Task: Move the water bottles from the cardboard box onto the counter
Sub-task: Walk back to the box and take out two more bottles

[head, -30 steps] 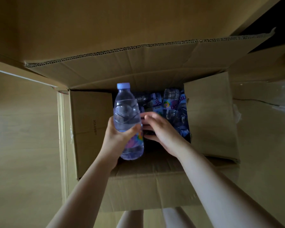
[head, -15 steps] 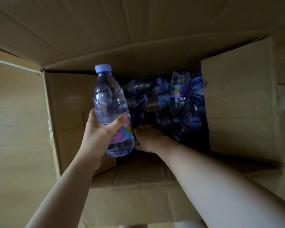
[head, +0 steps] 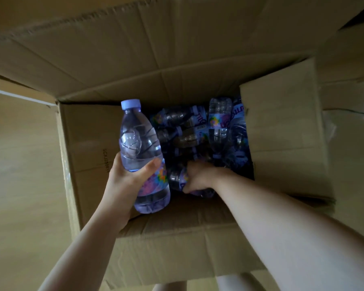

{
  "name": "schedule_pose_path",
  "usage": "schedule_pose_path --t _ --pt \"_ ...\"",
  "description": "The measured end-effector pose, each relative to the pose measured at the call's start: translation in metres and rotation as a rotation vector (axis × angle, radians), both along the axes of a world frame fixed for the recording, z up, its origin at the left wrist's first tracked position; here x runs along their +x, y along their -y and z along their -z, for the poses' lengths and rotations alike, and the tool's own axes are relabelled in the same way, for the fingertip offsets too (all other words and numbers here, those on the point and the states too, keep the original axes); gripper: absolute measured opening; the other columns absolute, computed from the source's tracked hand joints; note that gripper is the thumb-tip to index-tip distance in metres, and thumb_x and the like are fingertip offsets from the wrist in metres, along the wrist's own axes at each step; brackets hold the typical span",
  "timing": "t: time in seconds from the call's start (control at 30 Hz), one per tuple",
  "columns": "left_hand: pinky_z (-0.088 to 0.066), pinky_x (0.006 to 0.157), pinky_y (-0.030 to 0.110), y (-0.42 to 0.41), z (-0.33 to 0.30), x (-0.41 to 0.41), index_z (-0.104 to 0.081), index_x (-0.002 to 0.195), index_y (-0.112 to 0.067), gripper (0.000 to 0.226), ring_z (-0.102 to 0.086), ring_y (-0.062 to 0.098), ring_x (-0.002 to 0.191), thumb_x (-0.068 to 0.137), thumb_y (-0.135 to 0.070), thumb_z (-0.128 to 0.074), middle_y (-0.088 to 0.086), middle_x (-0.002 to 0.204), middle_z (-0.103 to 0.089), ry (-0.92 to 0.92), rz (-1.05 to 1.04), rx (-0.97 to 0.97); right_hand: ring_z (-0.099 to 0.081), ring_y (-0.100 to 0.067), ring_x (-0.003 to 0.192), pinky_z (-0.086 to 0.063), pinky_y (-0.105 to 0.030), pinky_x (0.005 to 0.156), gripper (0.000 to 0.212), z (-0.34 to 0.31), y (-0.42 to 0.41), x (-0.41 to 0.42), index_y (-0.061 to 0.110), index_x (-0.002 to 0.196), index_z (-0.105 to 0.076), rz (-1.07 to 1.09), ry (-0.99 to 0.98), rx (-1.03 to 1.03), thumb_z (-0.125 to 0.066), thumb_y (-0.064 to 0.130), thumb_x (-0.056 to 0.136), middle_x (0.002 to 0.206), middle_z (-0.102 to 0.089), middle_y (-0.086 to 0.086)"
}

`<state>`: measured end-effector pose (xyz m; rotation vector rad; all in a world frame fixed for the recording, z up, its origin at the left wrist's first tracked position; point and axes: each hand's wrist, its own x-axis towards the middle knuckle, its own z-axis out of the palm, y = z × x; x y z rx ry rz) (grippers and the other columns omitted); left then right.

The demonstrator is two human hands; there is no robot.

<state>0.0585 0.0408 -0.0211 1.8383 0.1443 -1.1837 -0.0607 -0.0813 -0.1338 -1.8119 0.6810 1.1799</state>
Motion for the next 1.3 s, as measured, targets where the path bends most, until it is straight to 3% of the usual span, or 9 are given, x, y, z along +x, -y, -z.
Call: schedule_pose_path --t 0.07,0.17,0.27,0.47,0.67,0.93,1.1,1.23,1.3 --pt "-0.052 0.092 0.051 0.001 -0.013 -0.001 -0.055 0.123 -0.017 0.077 -0.068 0.028 0.102 0.054 -0.037 -0.08 0.008 0.113 -0.069 -0.026 -0.021 -0.017 -0.062 -0.027 0.101 -0.046 -0.028 0.075 0.047 -0.022 0.021 -0.014 0.007 0.112 -0.061 0.222 -0.046 0.132 -0.074 0.037 0.078 0.108 -0.064 -0.01" --pt "-0.051 0.093 0.052 0.0 -0.042 -0.001 -0.058 0.12 -0.019 0.07 -0.068 0.029 0.1 0.056 -0.033 -0.084 0.008 0.11 -0.07 -0.044 -0.043 -0.052 -0.06 -0.031 0.115 -0.05 -0.04 0.094 0.053 -0.075 0.042 -0.038 0.009 0.123 -0.058 0.616 -0.094 0.323 -0.075 0.035 0.08 0.123 -0.064 -0.013" --pt "-0.052 0.091 0.052 -0.004 -0.08 0.0 -0.06 0.115 -0.021 0.071 -0.068 0.032 0.1 0.052 -0.028 -0.09 0.011 0.109 -0.071 -0.059 -0.065 -0.084 -0.06 -0.035 0.117 -0.043 -0.054 0.104 0.037 -0.136 0.047 -0.061 0.02 0.116 -0.061 0.941 -0.081 0.612 -0.074 0.026 0.082 0.119 -0.068 -0.013" --pt "-0.055 0.084 0.05 -0.019 -0.155 0.0 -0.061 0.113 -0.021 0.071 -0.069 0.034 0.095 0.049 -0.037 -0.088 0.012 0.105 -0.072 -0.03 -0.101 -0.166 -0.052 -0.034 0.124 -0.038 -0.048 0.109 0.057 -0.229 0.036 -0.065 0.005 0.141 -0.047 1.154 0.117 1.178 -0.063 0.022 0.089 0.136 -0.052 -0.021" --pt "-0.058 0.07 0.036 -0.035 -0.203 -0.006 -0.065 0.106 -0.032 0.039 -0.072 0.023 0.091 0.069 -0.024 -0.073 0.006 0.103 -0.073 0.015 -0.18 -0.342 -0.053 -0.03 0.127 -0.044 -0.039 0.102 0.051 -0.295 0.03 -0.029 0.008 0.136 -0.054 1.084 0.351 1.188 -0.066 0.021 0.088 0.137 -0.055 -0.017" --pt "-0.057 0.079 0.039 -0.076 -0.295 -0.001 -0.051 0.129 -0.012 0.073 -0.066 0.034 0.106 0.065 -0.033 -0.078 0.017 0.117 -0.067 0.048 -0.244 -0.48 -0.064 -0.029 0.111 -0.054 -0.037 0.09 0.071 -0.388 -0.002 0.011 0.008 0.121 -0.066 0.901 0.401 1.138 -0.091 0.034 0.059 0.122 -0.065 -0.017" --pt "-0.058 0.078 0.037 -0.127 -0.363 0.002 -0.049 0.129 -0.017 0.07 -0.069 0.028 0.103 0.068 -0.025 -0.083 0.01 0.115 -0.069 0.109 -0.319 -0.483 -0.065 -0.03 0.106 -0.056 -0.041 0.081 0.079 -0.455 -0.057 0.042 0.007 0.127 -0.058 0.786 0.437 1.003 -0.09 0.034 0.061 0.123 -0.062 -0.022" --pt "-0.05 0.095 0.054 -0.187 -0.403 0.004 -0.046 0.133 -0.015 0.07 -0.065 0.036 0.108 0.072 -0.022 -0.081 0.015 0.122 -0.065 0.138 -0.472 -0.457 -0.062 -0.035 0.112 -0.055 -0.05 0.086 0.062 -0.499 -0.109 0.069 0.022 0.127 -0.06 0.571 0.452 1.028 -0.084 0.033 0.07 0.127 -0.061 -0.02" --pt "-0.051 0.094 0.052 -0.221 -0.419 0.006 -0.047 0.131 -0.017 0.071 -0.065 0.034 0.108 0.07 -0.027 -0.08 0.014 0.121 -0.066 0.181 -0.509 -0.447 -0.056 -0.039 0.121 -0.05 -0.059 0.091 0.068 -0.515 -0.143 0.086 0.026 0.14 -0.044 0.426 0.455 1.047 -0.076 0.029 0.08 0.135 -0.055 -0.018"
